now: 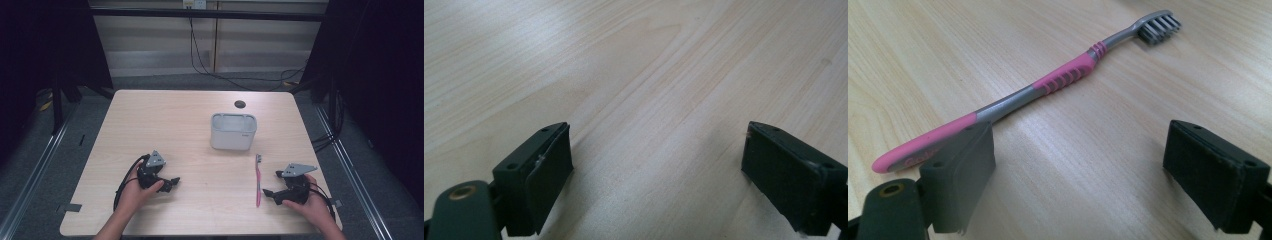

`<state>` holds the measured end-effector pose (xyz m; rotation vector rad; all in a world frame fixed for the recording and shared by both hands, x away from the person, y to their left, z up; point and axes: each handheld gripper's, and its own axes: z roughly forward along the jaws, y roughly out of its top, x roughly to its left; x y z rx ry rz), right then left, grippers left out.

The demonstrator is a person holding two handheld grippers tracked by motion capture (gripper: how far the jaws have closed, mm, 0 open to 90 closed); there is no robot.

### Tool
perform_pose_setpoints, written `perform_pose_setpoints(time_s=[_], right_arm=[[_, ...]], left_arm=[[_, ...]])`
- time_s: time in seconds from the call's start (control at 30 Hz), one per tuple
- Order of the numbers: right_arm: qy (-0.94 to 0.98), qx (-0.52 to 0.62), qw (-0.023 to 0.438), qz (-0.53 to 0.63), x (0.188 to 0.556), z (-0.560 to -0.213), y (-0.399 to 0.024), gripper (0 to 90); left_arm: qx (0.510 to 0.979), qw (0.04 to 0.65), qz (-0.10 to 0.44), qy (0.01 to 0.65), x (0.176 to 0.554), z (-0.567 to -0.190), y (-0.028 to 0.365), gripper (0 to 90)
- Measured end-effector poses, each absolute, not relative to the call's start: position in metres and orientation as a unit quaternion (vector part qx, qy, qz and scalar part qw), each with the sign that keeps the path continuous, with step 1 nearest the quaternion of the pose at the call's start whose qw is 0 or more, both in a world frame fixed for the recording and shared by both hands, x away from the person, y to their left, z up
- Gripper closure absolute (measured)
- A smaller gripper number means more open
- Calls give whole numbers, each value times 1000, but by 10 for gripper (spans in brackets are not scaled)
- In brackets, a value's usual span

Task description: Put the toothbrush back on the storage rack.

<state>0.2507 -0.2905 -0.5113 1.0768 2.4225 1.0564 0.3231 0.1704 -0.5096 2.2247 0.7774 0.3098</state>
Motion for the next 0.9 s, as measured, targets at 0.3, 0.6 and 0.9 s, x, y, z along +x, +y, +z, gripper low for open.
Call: perform_pose_setpoints(time_s=[0.3,0.6,0.9], right_arm=[[835,384,145,366,250,-511,-291,133],[837,431,121,314,259,-497,-289,243],[839,450,106,287,270,-484,-284,252]], left_arm=[[869,373,118,302,323,-510,170,113],[870,373,116,301,323,-510,170,104],[870,373,116,301,323,-510,170,103]])
